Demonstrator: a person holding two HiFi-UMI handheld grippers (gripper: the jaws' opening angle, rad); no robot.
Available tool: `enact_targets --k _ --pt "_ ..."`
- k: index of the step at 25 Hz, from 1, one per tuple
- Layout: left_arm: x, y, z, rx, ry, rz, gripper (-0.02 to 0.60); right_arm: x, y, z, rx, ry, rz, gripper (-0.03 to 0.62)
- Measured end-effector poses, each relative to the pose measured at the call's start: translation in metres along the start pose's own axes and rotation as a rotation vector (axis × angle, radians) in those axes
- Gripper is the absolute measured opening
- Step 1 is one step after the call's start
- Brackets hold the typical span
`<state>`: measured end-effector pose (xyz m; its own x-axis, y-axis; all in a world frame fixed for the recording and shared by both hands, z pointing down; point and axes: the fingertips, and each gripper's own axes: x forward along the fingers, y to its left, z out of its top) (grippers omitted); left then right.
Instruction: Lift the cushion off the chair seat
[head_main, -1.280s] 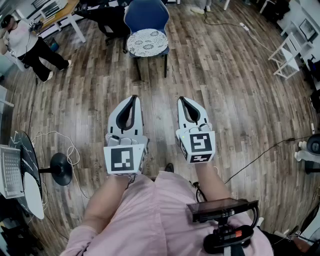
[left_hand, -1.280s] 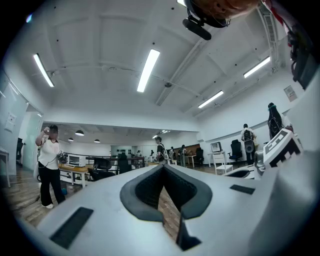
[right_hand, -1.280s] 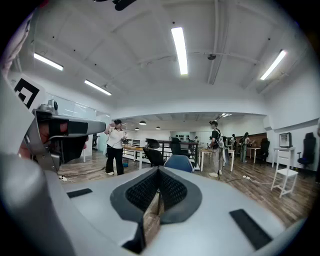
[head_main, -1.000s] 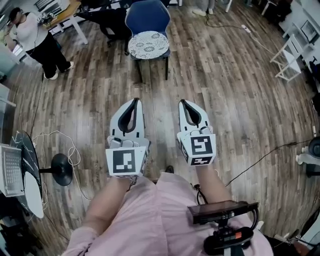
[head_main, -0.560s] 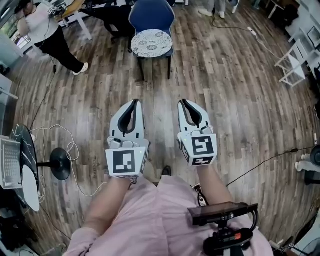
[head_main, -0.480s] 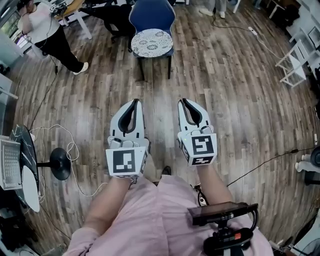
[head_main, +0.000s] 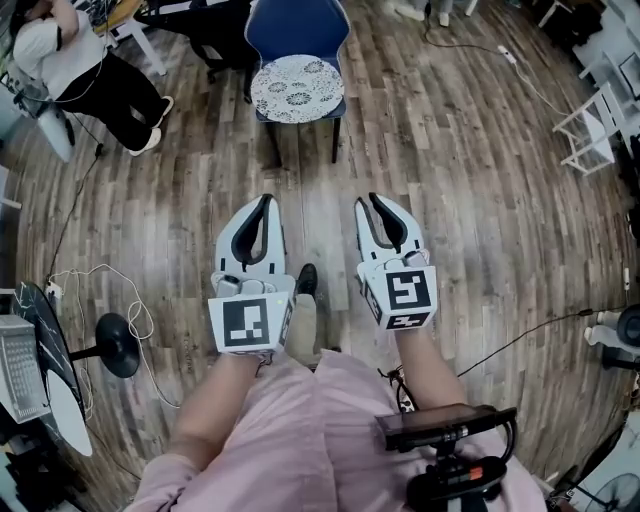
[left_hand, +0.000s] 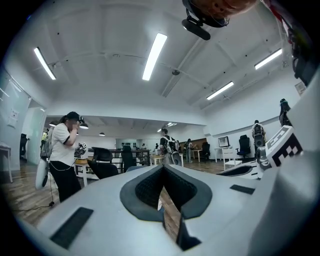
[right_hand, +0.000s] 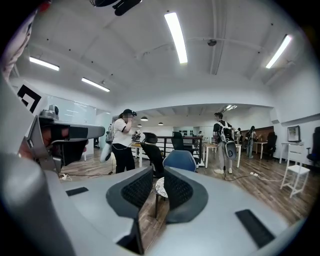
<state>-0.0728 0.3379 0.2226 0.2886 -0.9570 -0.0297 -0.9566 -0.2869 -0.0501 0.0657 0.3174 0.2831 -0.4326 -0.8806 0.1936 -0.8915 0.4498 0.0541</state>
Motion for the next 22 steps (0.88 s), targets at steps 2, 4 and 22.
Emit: enact_targets --k 2,4,22 --pt "0.033 0.020 -0.004 0.003 0.006 -0.011 0.011 0.036 -0.010 0.003 0.004 0.010 -0.015 0.067" --pt "0.067 0.040 -0.006 0.005 0.011 -0.025 0.011 0.072 -0.020 0.009 0.005 0.020 -0.030 0.067" --pt "0.237 0.113 -0.004 0.008 -0.001 -0.083 0.011 0.234 -0.097 0.060 -0.010 0.009 -0.118 0.061"
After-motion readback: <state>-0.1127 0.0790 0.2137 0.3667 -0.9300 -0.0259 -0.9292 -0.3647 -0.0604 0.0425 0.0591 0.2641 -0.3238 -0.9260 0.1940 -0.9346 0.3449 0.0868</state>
